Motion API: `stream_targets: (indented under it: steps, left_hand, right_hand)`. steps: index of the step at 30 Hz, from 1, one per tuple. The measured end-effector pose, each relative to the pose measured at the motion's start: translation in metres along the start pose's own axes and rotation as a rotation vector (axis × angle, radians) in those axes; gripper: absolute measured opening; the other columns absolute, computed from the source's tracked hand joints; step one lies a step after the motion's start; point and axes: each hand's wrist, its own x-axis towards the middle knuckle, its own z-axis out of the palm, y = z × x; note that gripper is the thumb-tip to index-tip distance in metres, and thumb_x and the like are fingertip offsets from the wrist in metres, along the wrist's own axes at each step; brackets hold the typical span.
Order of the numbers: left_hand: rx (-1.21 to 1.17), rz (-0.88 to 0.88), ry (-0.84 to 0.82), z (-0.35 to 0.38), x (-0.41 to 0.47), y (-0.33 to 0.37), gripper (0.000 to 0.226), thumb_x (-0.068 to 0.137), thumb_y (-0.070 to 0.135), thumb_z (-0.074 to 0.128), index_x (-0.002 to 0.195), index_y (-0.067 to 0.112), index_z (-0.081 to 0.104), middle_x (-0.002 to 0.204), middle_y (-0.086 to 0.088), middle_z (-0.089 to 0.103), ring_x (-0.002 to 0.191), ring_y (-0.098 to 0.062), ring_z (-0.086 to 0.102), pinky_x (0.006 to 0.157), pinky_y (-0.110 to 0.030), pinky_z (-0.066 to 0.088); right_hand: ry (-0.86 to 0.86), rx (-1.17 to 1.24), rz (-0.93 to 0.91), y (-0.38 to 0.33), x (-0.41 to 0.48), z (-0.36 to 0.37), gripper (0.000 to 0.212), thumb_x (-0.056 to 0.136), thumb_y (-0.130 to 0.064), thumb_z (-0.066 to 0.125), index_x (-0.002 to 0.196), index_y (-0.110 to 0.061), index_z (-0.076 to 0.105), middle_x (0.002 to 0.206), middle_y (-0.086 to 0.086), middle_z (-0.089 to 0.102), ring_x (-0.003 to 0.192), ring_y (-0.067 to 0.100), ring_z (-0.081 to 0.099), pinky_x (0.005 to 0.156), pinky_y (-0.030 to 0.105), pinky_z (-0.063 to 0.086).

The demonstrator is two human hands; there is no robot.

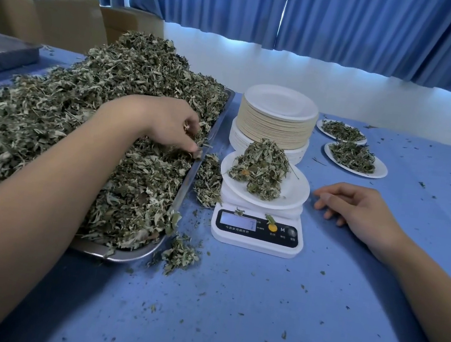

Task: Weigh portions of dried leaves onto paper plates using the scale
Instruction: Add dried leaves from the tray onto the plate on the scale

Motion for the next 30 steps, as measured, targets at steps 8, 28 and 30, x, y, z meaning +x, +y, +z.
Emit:
stream_targets:
  steps: [8,28,30]
  left_hand:
    - [-0.139,0.345,0.040,0.009,0.000,0.035,0.103,0.074,0.075,0.066,0.157,0.026,0.030,0.162,0.009,0.032,0.145,-0.011,0.033,0.119,-0.030,0.026]
    - [-0.177,0.459,-0.076,0.043,0.003,0.092,0.123,0.071,0.072,0.075,0.159,0.039,-0.004,0.167,0.015,0.009,0.150,-0.010,0.021,0.116,-0.022,0.016]
    - [-0.179,0.453,-0.041,0.044,-0.002,0.112,0.125,0.069,0.072,0.076,0.159,0.035,-0.002,0.168,0.010,0.012,0.150,-0.014,0.024,0.119,-0.029,0.023]
  right_hand:
    - [0.067,0.012,0.011,-0.010,-0.005,0.008,0.034,0.101,-0.044,0.059,0.087,-0.021,0.080,0.084,0.002,0.077,0.061,0.011,0.062,0.052,0.022,0.045]
    - [0.094,0.464,0.300,-0.031,-0.014,0.018,0.009,0.097,-0.005,0.063,0.099,0.004,0.065,0.082,0.019,0.068,0.057,0.019,0.069,0.046,0.024,0.047]
    - [0.122,0.489,0.291,-0.031,-0.022,0.008,0.008,0.096,-0.004,0.063,0.096,0.004,0.065,0.077,0.017,0.065,0.053,0.018,0.067,0.044,0.023,0.047]
